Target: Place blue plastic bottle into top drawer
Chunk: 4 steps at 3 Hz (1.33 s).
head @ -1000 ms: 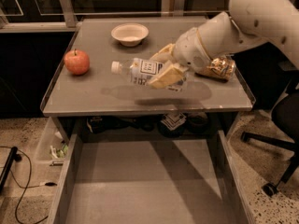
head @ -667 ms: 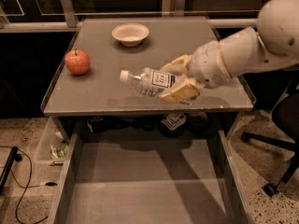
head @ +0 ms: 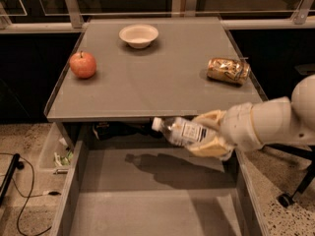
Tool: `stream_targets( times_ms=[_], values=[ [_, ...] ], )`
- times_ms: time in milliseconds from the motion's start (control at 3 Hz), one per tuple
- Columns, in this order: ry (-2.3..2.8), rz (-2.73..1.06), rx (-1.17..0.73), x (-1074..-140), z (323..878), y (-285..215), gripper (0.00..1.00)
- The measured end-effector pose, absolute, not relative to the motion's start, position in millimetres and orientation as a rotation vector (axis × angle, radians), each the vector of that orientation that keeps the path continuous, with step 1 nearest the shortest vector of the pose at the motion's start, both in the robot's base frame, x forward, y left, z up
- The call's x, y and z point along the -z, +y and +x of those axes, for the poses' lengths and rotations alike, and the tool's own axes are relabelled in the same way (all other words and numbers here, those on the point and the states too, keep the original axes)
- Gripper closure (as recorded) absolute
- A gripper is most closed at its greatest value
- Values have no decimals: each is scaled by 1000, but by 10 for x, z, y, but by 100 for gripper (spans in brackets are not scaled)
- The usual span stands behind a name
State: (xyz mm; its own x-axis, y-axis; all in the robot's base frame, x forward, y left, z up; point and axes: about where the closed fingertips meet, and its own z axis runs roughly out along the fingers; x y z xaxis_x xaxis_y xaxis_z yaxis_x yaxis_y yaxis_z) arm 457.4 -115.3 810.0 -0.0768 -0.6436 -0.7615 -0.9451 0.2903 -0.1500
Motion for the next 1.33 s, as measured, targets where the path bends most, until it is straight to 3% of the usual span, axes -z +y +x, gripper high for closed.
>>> stream_targets(
  times_ms=[667,1333],
  values=[
    [2036,-1446,-484,-6483,4677,-1381,100],
    [2045,-1383,-511,-6093,4707,-1366,100]
  ],
)
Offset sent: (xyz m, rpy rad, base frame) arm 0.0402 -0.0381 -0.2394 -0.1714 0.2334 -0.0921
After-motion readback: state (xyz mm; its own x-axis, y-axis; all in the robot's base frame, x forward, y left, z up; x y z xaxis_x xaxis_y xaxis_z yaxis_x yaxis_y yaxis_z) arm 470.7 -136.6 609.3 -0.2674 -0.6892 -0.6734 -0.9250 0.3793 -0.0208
